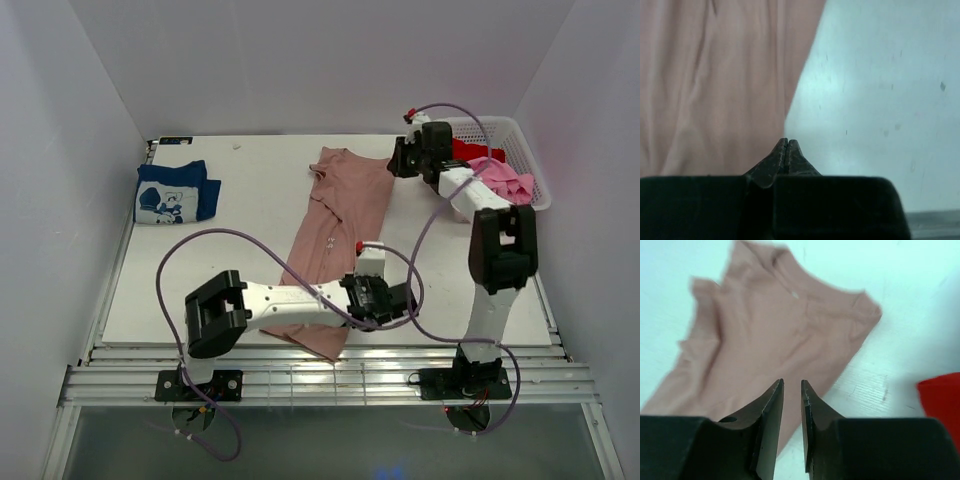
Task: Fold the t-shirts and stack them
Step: Fold the tshirt
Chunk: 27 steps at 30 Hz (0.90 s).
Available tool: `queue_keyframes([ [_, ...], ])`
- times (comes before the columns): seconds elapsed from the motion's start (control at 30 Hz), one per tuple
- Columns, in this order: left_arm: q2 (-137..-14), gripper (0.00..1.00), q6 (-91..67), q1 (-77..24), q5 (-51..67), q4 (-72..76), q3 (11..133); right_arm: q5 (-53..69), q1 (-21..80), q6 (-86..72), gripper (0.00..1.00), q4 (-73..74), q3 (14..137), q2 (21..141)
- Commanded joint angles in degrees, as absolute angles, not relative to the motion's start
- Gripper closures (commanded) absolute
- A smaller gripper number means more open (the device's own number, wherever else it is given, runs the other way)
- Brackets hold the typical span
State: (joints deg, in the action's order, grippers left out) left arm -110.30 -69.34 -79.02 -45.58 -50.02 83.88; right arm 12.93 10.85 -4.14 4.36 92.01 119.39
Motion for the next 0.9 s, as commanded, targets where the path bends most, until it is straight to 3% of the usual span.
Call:
queue_keyframes([
  [0.0, -102.2, 1.00, -48.6, -70.7, -52.0, -37.7, 83.9, 9.3, 11.3, -4.9, 0.73, -6.4, 82.7, 100.7],
  [0.1, -93.3, 0.97, -28.6, -58.9, -38.3, -13.5, 73.9, 8.5, 12.3, -6.9, 0.72, -5.5, 75.3, 89.9],
  [0.2, -88.4, 0.95, -19.8, -47.0, -22.0, 2.5, 68.7, 7.7, 15.0, -9.1, 0.76, -1.8, 67.5, 82.3],
  [0.23, -90.5, 0.96, -18.0, -42.9, -19.4, 3.8, 69.6, 6.2, 16.4, -9.1, 0.88, -0.8, 63.8, 79.4],
  [0.27, -92.4, 0.98, -16.6, -41.3, -14.8, 4.0, 71.1, 1.3, 20.5, -9.1, 0.92, -0.1, 62.0, 78.1],
  [0.43, -104.4, 1.00, -12.0, -36.6, -4.8, 3.8, 82.2, -9.7, 35.3, -13.2, 0.92, 2.0, 50.0, 72.8],
  [0.87, -123.0, 1.00, -14.1, -32.6, 14.8, 13.9, 92.6, -21.7, 49.7, -26.2, 0.92, 7.7, 36.1, 64.8],
])
